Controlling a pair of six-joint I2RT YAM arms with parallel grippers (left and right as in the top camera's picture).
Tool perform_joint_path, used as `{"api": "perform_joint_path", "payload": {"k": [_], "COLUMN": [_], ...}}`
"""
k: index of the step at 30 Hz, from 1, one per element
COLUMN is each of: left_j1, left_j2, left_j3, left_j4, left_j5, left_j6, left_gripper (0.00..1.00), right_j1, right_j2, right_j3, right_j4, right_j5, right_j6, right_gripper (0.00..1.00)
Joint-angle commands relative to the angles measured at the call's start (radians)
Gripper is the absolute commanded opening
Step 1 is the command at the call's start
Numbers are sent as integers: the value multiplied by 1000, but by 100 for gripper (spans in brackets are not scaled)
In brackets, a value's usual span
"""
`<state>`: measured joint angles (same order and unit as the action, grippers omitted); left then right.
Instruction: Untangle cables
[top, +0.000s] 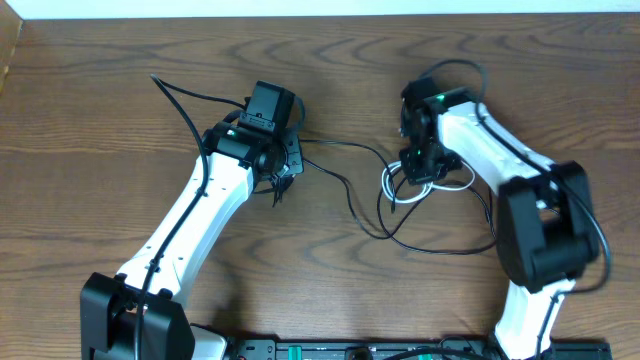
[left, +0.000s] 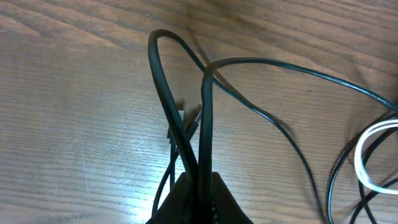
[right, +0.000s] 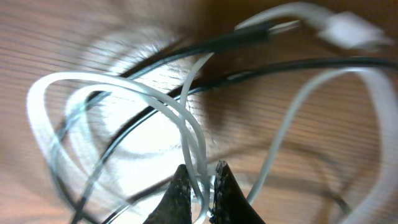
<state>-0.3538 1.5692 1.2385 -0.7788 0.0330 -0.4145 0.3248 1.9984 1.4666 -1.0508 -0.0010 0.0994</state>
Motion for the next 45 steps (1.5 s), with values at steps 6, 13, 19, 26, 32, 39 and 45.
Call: {"api": "perform_joint_path", "payload": {"k": [6,13,19,26,32,39,45], "left_j1": [-1,-1,-1,-1,-1,-1,-2], "left_j2": [10,10,10,10,10,10,10], "left_j3": [9,9,9,9,9,9,9], "left_j4": [-2,-6,-6,-6,32,28,29], "left_j5": [8,8,9,8,66,72,105], "left_j6": [17,17,17,17,34,47,48], "left_gripper": [8,8,8,8,8,8,8], "right_j1": [-200,-446,-744,-941,-914,-755,-395], "right_j2": [-396,-448,-370,-218,-220,-220,-220], "right_j3": [48,43,42,42,42,42,41], "right_j4": [91,114,116,130,176,35,-44], "right_j5": [207,313,297,153,-459,-352,-578], "right_j6": [24,39,119,140,18,-113,-378], "right_gripper": [1,5,3,2,47,58,77]}}
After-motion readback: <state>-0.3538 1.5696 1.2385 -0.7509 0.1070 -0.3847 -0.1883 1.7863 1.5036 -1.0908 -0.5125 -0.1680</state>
